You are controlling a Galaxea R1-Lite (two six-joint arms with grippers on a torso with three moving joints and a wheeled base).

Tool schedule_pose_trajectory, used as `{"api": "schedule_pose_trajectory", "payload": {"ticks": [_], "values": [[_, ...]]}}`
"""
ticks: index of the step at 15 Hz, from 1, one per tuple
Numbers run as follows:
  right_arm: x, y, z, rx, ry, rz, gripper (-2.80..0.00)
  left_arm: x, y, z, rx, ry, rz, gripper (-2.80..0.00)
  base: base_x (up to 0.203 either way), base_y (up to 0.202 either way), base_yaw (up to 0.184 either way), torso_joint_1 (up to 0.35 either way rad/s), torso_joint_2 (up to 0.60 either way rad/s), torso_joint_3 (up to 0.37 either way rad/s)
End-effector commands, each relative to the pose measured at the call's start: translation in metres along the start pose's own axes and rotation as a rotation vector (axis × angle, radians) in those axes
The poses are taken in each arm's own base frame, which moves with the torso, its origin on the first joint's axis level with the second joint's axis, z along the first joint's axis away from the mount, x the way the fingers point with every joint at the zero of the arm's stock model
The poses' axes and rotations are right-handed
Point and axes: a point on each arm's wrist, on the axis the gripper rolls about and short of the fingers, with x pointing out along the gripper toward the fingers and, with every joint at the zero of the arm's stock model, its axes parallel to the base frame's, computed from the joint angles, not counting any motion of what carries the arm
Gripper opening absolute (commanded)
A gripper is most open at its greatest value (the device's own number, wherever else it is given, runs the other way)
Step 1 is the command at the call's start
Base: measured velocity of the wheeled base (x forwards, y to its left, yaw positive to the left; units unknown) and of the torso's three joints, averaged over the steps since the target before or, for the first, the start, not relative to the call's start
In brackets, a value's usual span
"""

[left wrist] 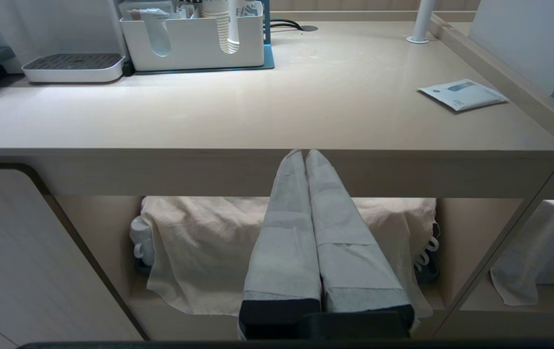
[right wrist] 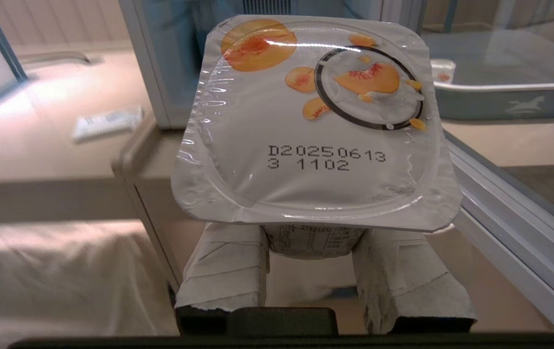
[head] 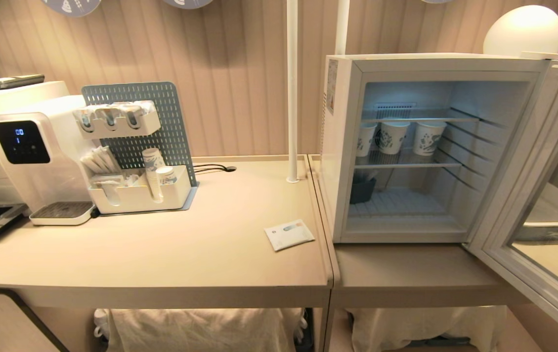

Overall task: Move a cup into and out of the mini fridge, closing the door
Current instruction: Place the yoghurt on the table

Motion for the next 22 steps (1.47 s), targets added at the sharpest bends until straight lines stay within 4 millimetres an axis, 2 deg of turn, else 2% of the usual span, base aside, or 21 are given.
{"api": "schedule_pose_trajectory", "payload": {"ticks": [1,17,22], "values": [[-0.0001,0.0002,-0.0017,-0.068,0.023,0.01,-2.8,0.0001,0.0,-0.0006,-0.002,0.003,0.0,-2.8,0.0,0.0,0.0,0.0,0.0,0.0],[0.0002,0.0001,-0.0021,-0.058,0.025,0.007,-2.8,0.0001,0.0,-0.0004,0.0,0.001,0.0,-2.8,0.0,0.0,0.0,0.0,0.0,0.0],[0.0001,0.0001,-0.0017,-0.058,0.023,0.008,-2.8,0.0,0.0,-0.0001,0.0,0.0,0.0,-2.8,-0.001,0.171,0.0,0.001,0.0,0.004]]}}
